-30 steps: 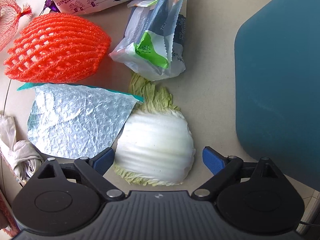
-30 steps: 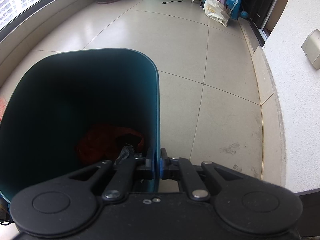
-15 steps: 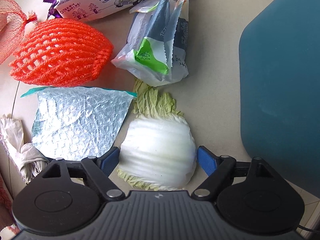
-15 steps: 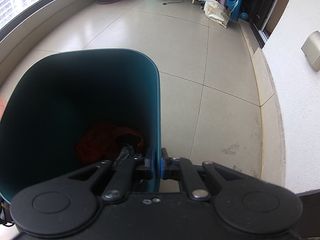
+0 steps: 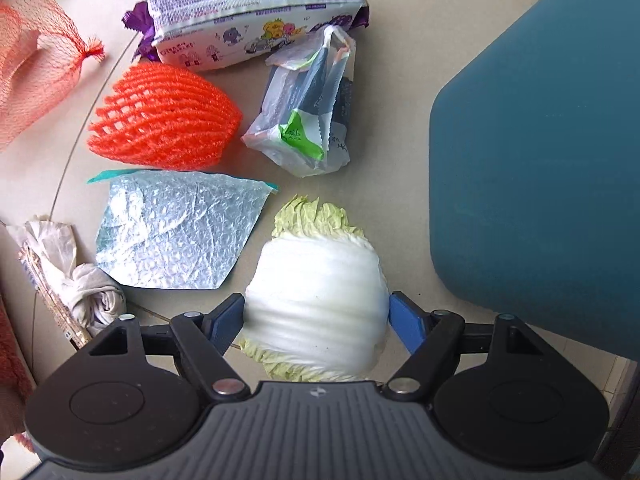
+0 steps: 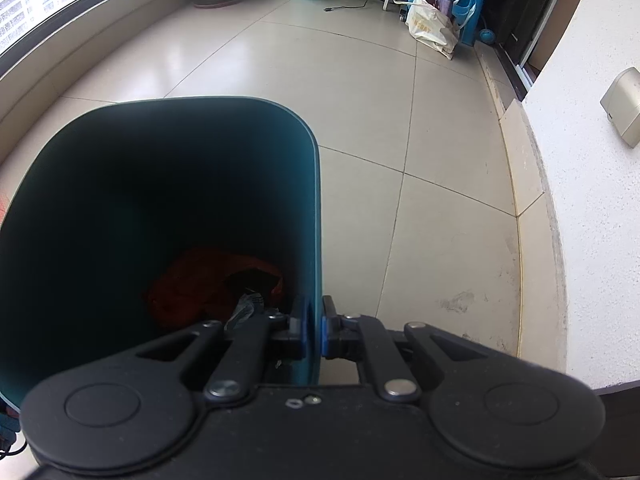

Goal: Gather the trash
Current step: 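Carry the cabbage into the teal bin and open the left tool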

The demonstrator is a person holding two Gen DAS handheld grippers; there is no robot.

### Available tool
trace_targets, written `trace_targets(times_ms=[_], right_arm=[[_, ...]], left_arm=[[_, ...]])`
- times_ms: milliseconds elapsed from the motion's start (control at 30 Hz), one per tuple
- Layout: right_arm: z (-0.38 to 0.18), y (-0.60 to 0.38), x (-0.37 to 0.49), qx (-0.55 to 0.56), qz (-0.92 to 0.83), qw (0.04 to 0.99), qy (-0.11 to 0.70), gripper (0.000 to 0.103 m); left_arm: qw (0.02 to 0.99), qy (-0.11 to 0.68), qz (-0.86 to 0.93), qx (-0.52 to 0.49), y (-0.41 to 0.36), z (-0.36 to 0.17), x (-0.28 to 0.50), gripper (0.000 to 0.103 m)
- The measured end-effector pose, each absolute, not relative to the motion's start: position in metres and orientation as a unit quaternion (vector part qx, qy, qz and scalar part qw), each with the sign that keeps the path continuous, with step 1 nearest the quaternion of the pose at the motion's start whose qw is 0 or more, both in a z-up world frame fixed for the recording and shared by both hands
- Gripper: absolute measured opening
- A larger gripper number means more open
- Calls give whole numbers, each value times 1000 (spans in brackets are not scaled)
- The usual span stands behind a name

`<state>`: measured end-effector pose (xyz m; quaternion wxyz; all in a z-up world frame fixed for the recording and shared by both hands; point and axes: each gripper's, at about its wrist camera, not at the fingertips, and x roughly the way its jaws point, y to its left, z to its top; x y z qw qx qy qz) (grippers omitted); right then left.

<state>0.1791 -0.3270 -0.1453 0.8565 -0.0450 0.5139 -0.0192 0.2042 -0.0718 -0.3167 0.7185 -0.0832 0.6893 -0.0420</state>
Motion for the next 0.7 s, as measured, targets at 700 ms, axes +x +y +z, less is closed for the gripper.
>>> trace_targets(times_ms=[700], right_arm=[[-143,-319,165,-42,5,846,532,5]], left_arm=[[831,528,-158,-76,-84,-30,175,78]])
